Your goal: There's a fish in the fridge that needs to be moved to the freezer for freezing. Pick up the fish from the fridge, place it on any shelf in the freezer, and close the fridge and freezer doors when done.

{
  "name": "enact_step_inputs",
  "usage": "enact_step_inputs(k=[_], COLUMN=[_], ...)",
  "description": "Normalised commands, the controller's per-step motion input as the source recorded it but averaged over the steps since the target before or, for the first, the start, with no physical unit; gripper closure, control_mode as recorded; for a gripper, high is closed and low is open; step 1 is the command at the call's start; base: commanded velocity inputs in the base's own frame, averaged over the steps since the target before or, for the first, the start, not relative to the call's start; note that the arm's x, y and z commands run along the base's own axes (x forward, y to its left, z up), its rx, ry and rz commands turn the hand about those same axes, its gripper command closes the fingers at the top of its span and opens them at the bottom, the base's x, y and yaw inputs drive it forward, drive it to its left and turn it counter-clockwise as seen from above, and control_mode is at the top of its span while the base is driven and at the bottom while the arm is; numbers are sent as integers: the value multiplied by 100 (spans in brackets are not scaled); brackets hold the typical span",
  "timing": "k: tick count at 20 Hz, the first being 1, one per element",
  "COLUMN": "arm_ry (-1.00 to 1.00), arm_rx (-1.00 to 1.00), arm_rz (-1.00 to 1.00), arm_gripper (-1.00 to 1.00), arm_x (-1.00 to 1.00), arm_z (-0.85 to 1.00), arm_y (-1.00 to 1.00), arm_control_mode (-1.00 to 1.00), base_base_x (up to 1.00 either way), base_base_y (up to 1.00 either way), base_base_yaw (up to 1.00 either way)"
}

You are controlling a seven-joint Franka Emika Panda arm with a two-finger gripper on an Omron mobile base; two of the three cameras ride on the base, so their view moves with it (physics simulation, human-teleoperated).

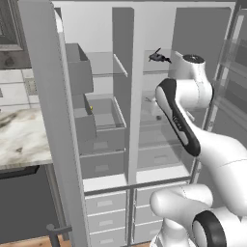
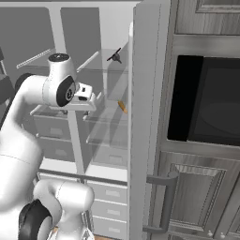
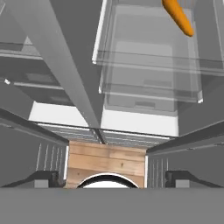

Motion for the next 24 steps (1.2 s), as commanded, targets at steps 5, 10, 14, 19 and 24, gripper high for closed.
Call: enact_step_inputs(k=[5, 10, 14, 19, 24], arm_ry=[-24, -17, -15, -22, -18], arm_rx=[0, 0, 0, 0, 0], arm_rz=[5, 1, 0, 0, 0], arm_gripper=[-100, -100, -100, -100, -100], arm_x=[-20, 0, 0, 0, 14], arm_z=[53, 61, 62, 64, 54], arm_y=[0, -9, -21, -19, -4], arm_control_mode=[-100, -100, -100, -100, -100], base_base_x=[0, 0, 0, 0, 0], base_base_y=[0, 0, 0, 0, 0], base_base_yaw=[0, 0, 0, 0, 0])
